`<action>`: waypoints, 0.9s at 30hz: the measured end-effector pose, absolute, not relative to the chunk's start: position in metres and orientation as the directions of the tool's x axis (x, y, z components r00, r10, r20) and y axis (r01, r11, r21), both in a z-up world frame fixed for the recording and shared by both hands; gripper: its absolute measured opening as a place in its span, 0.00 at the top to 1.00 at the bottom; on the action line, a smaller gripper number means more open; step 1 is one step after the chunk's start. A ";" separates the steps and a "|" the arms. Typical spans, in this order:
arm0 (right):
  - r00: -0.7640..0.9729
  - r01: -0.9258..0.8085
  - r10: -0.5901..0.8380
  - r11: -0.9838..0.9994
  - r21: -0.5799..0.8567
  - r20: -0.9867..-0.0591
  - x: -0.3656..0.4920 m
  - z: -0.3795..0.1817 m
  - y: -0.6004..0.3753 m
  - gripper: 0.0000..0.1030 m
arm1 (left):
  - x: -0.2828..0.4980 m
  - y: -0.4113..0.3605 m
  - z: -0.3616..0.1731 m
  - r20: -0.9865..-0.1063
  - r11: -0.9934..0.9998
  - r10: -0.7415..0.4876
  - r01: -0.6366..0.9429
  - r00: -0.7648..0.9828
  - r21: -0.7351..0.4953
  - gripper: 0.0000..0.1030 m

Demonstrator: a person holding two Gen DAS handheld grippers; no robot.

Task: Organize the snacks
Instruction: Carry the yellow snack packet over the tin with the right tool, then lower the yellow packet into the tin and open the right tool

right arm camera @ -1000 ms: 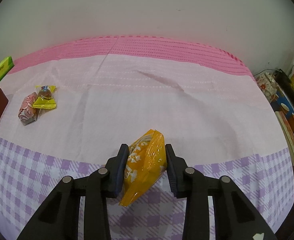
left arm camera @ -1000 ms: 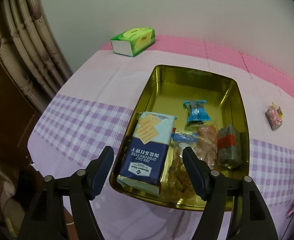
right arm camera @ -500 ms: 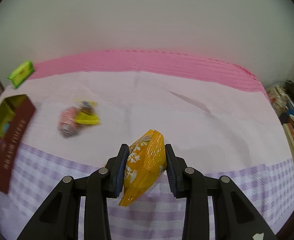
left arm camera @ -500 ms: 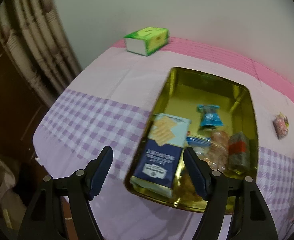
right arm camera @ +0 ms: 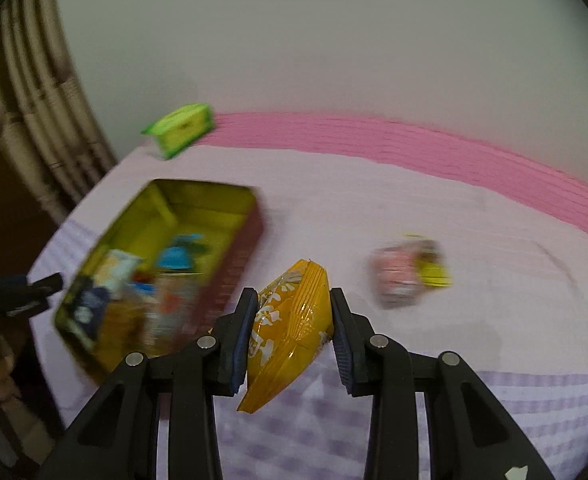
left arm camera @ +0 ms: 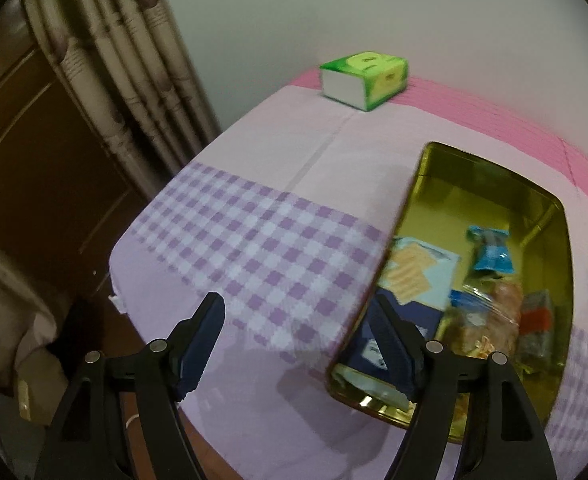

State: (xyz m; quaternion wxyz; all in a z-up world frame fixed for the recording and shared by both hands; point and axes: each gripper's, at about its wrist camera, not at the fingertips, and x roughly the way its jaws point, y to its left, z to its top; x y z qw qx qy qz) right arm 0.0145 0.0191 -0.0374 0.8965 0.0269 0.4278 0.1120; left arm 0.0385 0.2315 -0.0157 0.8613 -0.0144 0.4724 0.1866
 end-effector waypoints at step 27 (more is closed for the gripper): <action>0.493 -0.387 0.322 0.913 0.127 -0.808 0.021 -0.063 0.129 0.67 | 0.040 0.240 -0.018 -0.839 0.933 0.273 -0.344 0.471 0.110 0.27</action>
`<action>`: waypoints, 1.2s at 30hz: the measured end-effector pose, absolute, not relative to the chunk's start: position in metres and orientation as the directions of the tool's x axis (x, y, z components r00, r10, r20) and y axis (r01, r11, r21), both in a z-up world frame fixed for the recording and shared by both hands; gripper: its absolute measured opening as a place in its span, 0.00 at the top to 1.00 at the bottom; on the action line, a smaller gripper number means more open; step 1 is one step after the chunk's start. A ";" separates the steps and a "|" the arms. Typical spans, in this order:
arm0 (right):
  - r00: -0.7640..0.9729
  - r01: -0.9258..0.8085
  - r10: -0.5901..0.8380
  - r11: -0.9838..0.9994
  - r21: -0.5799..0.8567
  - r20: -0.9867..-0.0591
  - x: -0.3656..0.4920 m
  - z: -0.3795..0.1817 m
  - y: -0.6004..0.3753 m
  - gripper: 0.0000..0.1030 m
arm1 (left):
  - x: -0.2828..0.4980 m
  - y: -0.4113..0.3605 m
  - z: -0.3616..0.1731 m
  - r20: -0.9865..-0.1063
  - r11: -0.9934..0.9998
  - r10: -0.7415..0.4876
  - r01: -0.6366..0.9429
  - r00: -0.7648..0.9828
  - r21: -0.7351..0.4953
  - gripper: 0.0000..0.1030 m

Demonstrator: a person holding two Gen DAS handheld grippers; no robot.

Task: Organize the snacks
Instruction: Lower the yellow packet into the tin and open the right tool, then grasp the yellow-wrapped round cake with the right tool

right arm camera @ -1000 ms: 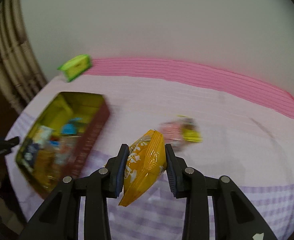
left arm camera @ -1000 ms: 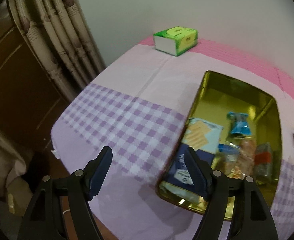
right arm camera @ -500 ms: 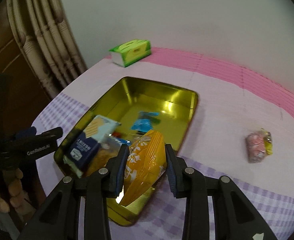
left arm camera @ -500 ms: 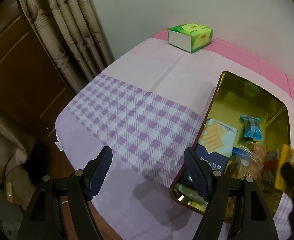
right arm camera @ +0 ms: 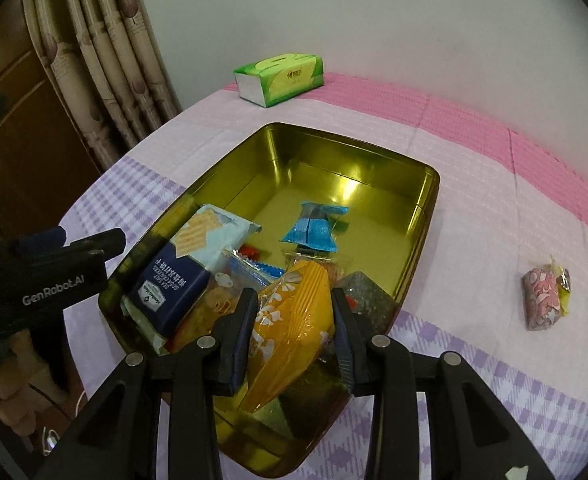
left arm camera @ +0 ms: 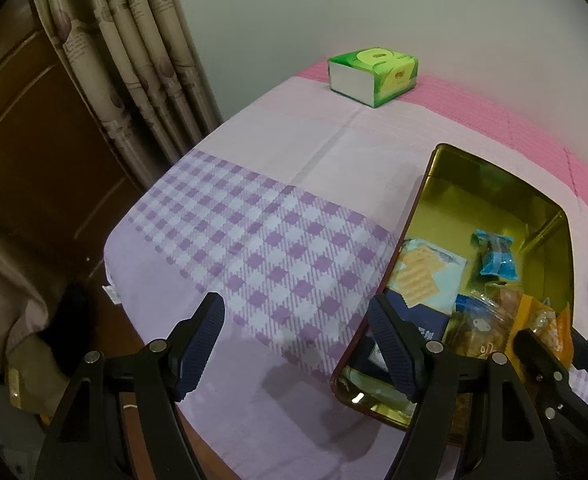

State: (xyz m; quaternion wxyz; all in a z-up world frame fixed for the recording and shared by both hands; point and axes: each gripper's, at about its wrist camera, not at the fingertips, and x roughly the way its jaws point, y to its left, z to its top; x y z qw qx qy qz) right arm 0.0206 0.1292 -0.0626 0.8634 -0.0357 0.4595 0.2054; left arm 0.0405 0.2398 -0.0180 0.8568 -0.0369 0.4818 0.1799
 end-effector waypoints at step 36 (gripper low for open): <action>0.580 -0.272 0.309 0.946 0.178 -0.753 0.022 -0.036 0.064 0.48 | 0.041 0.239 -0.022 -0.856 0.937 0.241 -0.339 0.458 0.082 0.27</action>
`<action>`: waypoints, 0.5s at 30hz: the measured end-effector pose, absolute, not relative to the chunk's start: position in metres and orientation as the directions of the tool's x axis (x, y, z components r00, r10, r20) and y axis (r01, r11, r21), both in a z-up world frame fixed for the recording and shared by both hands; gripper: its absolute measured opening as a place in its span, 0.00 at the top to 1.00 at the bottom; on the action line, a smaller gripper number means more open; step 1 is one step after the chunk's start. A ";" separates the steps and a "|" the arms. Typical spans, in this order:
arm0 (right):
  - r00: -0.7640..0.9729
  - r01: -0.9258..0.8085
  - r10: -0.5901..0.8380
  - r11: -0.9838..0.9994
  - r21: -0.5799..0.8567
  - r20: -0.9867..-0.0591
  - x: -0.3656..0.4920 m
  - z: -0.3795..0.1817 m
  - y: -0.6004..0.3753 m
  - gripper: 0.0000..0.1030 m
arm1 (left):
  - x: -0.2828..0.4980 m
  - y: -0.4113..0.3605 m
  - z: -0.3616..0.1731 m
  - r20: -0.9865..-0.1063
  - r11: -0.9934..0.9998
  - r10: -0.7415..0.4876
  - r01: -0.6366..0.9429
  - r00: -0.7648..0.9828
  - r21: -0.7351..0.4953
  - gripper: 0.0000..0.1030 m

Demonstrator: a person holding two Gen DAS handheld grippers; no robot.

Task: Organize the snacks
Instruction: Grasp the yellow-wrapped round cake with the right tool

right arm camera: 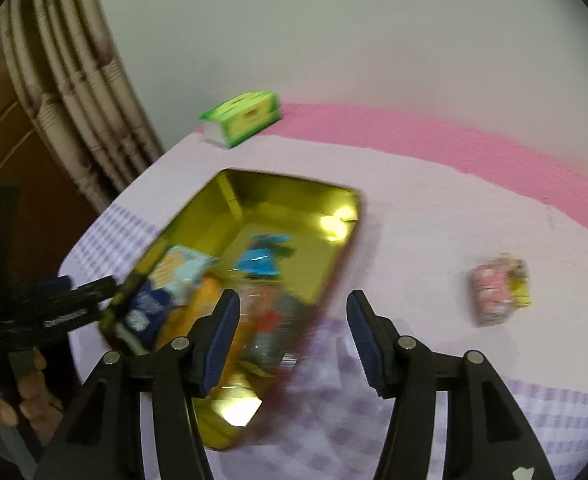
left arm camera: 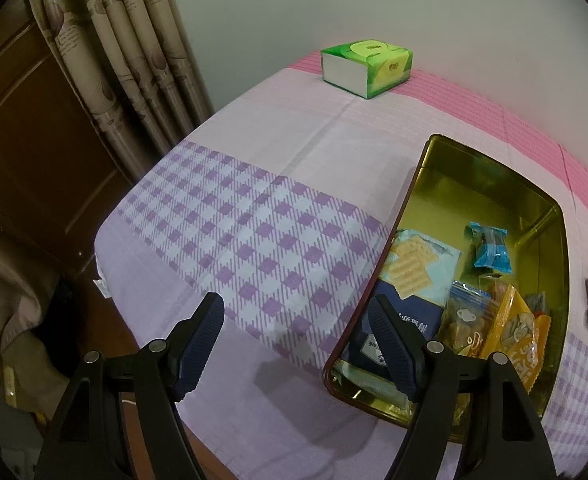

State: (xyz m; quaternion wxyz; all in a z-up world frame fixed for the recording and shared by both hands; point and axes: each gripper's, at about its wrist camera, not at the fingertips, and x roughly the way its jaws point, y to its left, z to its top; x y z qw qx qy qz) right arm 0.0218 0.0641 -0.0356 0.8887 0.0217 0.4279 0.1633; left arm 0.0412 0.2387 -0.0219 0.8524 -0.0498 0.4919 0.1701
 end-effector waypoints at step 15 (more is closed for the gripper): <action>0.606 0.000 0.008 1.000 0.010 -0.795 0.085 -0.058 -0.087 0.48 | 0.041 0.222 -0.016 -0.847 0.970 0.148 -0.242 0.511 0.024 0.27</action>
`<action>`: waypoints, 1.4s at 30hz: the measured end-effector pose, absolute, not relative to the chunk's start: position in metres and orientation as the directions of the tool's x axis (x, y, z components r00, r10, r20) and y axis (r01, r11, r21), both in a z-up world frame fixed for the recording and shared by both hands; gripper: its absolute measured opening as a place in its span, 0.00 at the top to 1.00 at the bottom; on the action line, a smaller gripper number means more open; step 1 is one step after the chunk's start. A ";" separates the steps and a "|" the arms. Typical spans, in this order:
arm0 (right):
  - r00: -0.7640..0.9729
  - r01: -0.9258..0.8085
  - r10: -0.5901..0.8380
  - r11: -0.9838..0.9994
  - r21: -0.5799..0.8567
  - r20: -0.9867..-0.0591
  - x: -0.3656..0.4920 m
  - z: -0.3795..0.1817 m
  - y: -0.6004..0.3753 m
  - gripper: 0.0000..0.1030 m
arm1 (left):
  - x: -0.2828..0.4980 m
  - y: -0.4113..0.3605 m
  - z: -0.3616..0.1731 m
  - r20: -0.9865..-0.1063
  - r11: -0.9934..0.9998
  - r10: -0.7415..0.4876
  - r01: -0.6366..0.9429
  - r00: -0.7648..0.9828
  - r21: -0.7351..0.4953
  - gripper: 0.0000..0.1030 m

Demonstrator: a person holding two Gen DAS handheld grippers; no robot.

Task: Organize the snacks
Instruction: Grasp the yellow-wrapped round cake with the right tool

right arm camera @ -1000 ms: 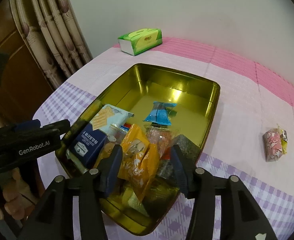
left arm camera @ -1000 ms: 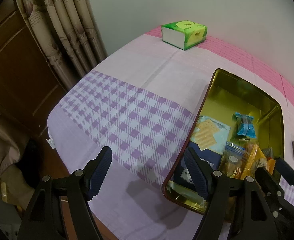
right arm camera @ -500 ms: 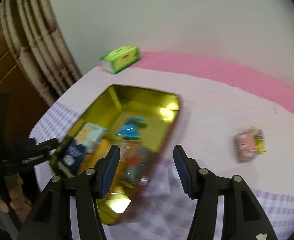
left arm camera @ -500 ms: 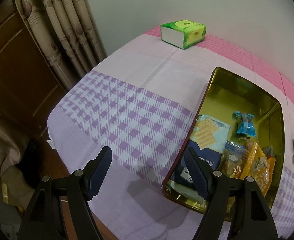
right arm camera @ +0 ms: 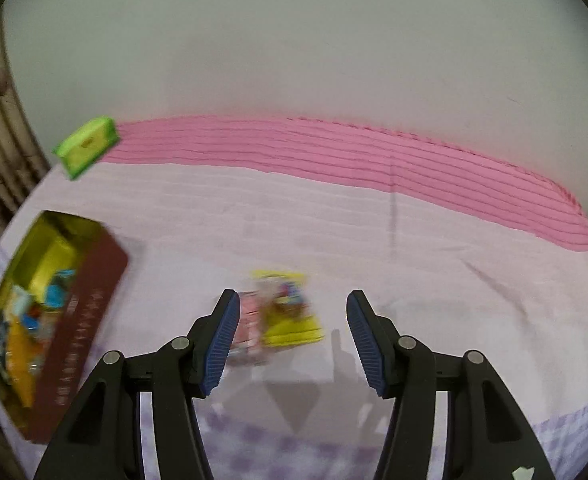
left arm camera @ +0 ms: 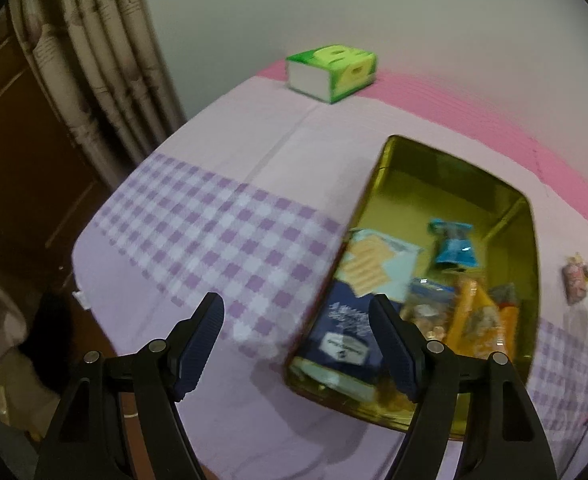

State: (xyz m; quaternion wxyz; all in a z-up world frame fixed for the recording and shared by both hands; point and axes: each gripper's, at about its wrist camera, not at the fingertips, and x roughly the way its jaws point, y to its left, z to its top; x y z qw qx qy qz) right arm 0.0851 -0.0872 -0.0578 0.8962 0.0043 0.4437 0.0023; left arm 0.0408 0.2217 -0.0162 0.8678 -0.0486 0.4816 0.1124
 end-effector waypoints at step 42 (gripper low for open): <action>0.623 0.064 -0.086 0.996 -0.058 -0.778 0.060 -0.105 -0.147 0.76 | 0.064 0.113 0.009 -0.790 0.996 0.086 -0.045 0.607 0.074 0.26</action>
